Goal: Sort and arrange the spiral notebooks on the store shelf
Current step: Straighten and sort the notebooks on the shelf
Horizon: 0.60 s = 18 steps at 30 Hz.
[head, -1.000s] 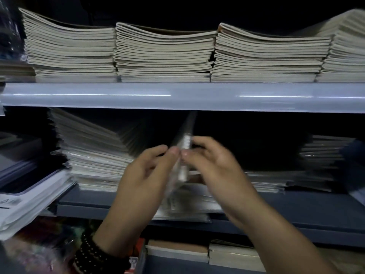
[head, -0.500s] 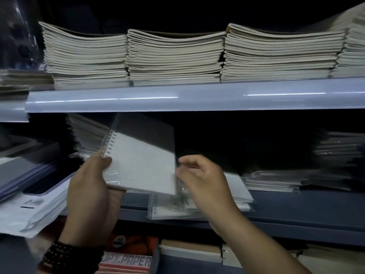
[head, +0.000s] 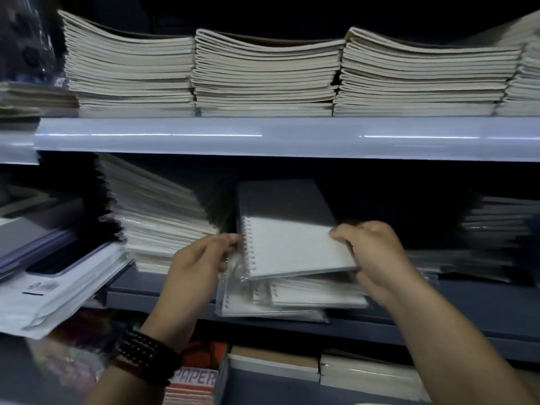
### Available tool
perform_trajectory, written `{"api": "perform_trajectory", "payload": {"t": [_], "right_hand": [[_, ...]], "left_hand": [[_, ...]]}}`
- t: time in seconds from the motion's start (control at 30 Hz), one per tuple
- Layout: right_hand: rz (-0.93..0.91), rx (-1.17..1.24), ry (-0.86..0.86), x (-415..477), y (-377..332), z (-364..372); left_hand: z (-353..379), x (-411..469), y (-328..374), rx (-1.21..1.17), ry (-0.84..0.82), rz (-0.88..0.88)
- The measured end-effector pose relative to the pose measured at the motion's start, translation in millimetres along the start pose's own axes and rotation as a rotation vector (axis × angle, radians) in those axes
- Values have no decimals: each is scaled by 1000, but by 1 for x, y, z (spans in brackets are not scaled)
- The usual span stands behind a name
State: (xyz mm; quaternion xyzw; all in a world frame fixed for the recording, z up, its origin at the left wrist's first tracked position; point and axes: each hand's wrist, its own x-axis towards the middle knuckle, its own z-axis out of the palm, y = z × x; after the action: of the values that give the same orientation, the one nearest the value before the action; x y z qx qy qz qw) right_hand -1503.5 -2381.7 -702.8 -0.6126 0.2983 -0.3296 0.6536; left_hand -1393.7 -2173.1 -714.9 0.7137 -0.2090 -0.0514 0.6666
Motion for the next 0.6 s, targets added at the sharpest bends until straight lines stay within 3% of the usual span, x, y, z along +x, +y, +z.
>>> {"api": "perform_trajectory", "payload": {"t": [0.07,0.17,0.33,0.43,0.6], "right_hand": [[-14,-210,40,9,10,-15],[-127,-597,39,13,20,-27],[-184,-1305,22,0,9,-29],[-127,-1247,-67,-3,11,-27],[-17,-784,-156,-3,19,-20]], "left_hand": [[-3,3,-8,309,54,31],[-5,3,-18,639,-46,-36],[0,2,-23,615,-81,-97],[1,3,-29,600,-116,-131],[9,8,-40,479,-41,-88]]}}
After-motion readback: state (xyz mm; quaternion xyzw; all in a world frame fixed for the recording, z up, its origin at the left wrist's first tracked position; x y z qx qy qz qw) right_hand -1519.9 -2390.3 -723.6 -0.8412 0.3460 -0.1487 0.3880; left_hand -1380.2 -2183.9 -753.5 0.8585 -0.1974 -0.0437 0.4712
